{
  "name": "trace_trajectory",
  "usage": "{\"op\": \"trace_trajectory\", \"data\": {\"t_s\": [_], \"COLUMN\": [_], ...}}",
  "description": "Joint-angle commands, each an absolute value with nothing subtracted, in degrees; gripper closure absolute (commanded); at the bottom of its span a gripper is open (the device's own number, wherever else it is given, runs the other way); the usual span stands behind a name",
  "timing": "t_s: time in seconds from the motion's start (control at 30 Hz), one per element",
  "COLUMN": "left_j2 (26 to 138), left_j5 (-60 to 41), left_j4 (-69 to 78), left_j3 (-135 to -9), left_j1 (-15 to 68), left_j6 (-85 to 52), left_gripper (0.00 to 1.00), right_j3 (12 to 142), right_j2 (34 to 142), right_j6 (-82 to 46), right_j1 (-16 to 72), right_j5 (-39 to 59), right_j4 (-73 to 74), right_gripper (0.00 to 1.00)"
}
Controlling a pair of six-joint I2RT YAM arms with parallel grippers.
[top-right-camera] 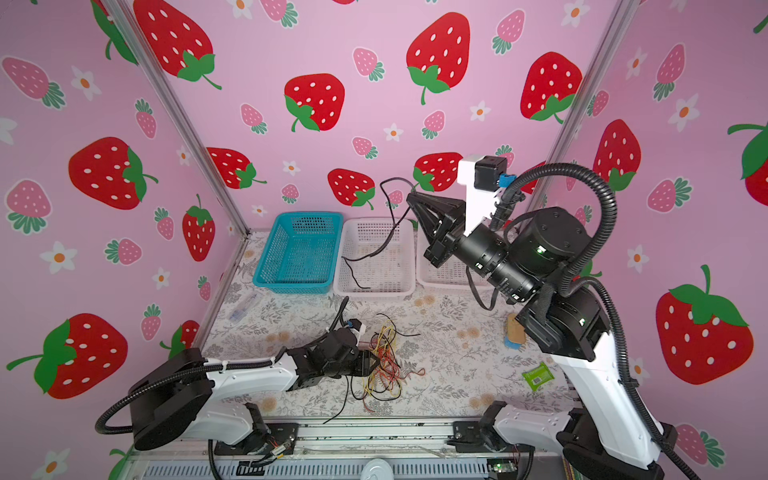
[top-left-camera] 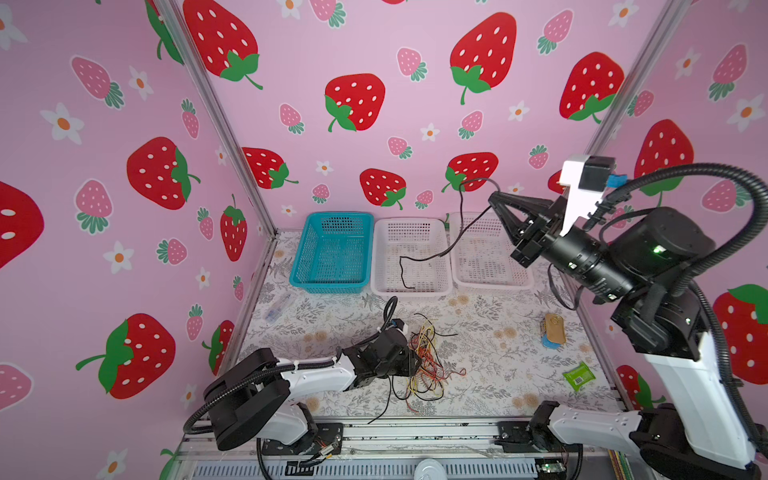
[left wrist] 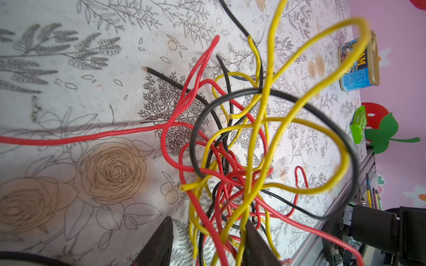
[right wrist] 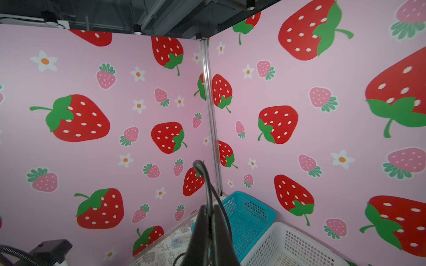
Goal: Untangle the cables
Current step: 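Lift a black wire with the right gripper and carry it to the farthest white basket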
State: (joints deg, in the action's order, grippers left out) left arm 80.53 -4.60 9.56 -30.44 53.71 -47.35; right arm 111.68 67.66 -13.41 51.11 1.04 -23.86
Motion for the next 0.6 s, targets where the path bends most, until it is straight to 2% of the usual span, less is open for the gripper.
{"op": "trace_trajectory", "data": {"t_s": [0.0, 0.37, 0.57], "left_j2": [80.65, 78.4, 78.62], "left_j5": [-2.9, -2.46, -2.9], "left_j4": [8.27, 4.43, 4.39], "left_j3": [-30.05, -33.57, -34.76], "left_j1": [53.22, 52.21, 52.14], "left_j6": [-47.16, -45.0, -45.09], "left_gripper": [0.65, 0.68, 0.71], "right_j3": [116.07, 114.25, 113.47], "right_j2": [69.66, 72.15, 74.7], "right_j6": [-11.3, -6.96, -7.93], "right_j1": [50.94, 48.26, 38.86], "right_j5": [-7.98, -27.85, -26.05], "right_j4": [-29.49, -25.4, -23.55], "right_gripper": [1.0, 1.0, 1.0]}}
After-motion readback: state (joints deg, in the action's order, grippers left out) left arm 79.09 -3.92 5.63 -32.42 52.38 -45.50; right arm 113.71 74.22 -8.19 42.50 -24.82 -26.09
